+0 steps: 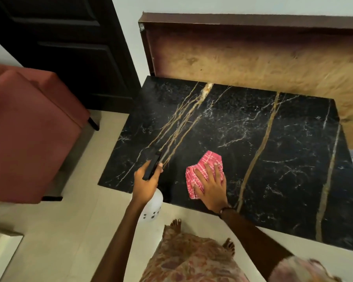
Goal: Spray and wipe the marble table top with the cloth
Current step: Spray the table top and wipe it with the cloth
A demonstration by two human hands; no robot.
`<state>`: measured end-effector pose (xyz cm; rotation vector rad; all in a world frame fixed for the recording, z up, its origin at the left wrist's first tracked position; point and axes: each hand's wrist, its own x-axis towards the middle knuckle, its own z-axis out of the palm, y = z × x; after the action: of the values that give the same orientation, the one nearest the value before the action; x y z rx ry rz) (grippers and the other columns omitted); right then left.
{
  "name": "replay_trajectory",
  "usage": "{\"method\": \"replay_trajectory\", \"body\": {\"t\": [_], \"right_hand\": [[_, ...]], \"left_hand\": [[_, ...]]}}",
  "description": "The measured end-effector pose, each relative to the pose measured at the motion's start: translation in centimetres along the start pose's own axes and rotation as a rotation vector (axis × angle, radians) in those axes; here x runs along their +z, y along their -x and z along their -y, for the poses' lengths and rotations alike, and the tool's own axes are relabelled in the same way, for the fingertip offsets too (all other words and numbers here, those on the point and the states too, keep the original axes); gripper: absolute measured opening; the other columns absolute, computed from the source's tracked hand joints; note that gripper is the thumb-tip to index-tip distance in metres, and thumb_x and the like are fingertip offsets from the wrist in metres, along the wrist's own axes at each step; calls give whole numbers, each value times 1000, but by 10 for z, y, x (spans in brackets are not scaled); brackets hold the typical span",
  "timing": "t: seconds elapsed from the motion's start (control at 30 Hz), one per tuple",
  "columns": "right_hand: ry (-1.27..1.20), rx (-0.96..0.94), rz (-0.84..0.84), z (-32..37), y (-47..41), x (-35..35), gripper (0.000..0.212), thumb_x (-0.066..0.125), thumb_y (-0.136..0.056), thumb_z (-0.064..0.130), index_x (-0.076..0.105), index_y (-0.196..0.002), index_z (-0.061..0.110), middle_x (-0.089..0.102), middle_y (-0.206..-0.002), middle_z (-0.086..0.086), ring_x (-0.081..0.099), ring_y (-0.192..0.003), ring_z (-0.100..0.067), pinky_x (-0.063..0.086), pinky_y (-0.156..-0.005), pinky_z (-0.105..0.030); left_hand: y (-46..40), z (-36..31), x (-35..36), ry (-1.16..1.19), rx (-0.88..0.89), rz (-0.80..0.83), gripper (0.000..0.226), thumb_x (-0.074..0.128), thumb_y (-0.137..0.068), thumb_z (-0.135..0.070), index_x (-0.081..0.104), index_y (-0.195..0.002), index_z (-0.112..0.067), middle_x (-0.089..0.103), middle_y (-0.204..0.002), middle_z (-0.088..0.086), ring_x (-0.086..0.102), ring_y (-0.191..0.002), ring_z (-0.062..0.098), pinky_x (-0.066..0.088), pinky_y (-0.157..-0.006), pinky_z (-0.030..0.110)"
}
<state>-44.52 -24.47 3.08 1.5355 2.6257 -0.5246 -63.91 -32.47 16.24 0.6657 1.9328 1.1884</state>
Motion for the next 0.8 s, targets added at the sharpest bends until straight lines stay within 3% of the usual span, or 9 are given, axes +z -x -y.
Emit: {"method": "replay_trajectory", "body": {"t": [0.1,0.17,0.23,0.3,0.43,0.5,0.63,0.7,0.8], "right_hand": [[6,-102,41,43,-41,1,61,36,-85,58,41,-140,32,45,-145,-11,39,-133,-41,36,-99,-66],[11,-193,68,76,-56,4,61,38,-85,58,44,-139,31,47,-143,-11,40,-132,-42,36,-98,-69],[55,-349,125,103,-58,11,61,49,-84,56,45,-138,31,47,-143,-11,40,-132,-41,32,-100,-70],[103,-499,164,111,-51,16,60,58,-82,53,48,-136,29,46,-145,-10,38,-135,-38,24,-106,-69],[113,-600,154,78,-35,11,54,43,-92,54,38,-142,35,32,-154,-2,16,-144,-29,1,-114,-59],[163,-599,132,60,-29,4,52,42,-92,55,37,-142,39,32,-154,0,18,-144,-29,5,-114,-60],[207,-371,249,63,-23,-3,72,76,-70,54,45,-133,37,48,-143,-6,40,-133,-41,38,-100,-63],[198,-307,261,79,-21,0,80,82,-66,47,45,-136,34,42,-147,-10,34,-135,-45,35,-102,-65],[192,-268,208,93,-20,2,73,74,-80,34,38,-143,31,23,-157,-10,12,-143,-46,14,-111,-67]], "left_hand": [[-22,0,-18,-48,68,24,25,59,-89,-38,64,-106,-20,57,-82,12,56,-100,50,48,-90,59],[-35,0,-30,-110,82,35,28,58,-87,-47,63,-105,-26,60,-88,13,61,-96,40,49,-91,59],[-42,-4,-37,-121,83,47,23,56,-91,-39,61,-103,-21,59,-78,5,63,-79,26,50,-88,54],[-48,-7,-43,-108,75,45,22,55,-92,-35,61,-104,-17,58,-74,3,63,-76,29,50,-87,55],[-56,-7,-49,-66,116,56,22,55,-93,-27,62,-105,-11,62,-78,10,61,-78,40,48,-87,57],[-60,-7,-51,-45,129,53,19,55,-92,-26,62,-104,-13,65,-83,3,60,-86,44,50,-87,55],[-66,-7,-50,-15,164,24,10,55,-92,-29,56,-100,-24,60,-78,-6,59,-75,15,52,-87,47],[-66,-5,-48,10,167,2,9,56,-92,-30,53,-100,-31,63,-89,-5,61,-86,14,50,-90,37],[-66,3,-46,51,161,-23,10,56,-91,-31,55,-100,-31,65,-97,11,63,-95,25,50,-91,33]]}}
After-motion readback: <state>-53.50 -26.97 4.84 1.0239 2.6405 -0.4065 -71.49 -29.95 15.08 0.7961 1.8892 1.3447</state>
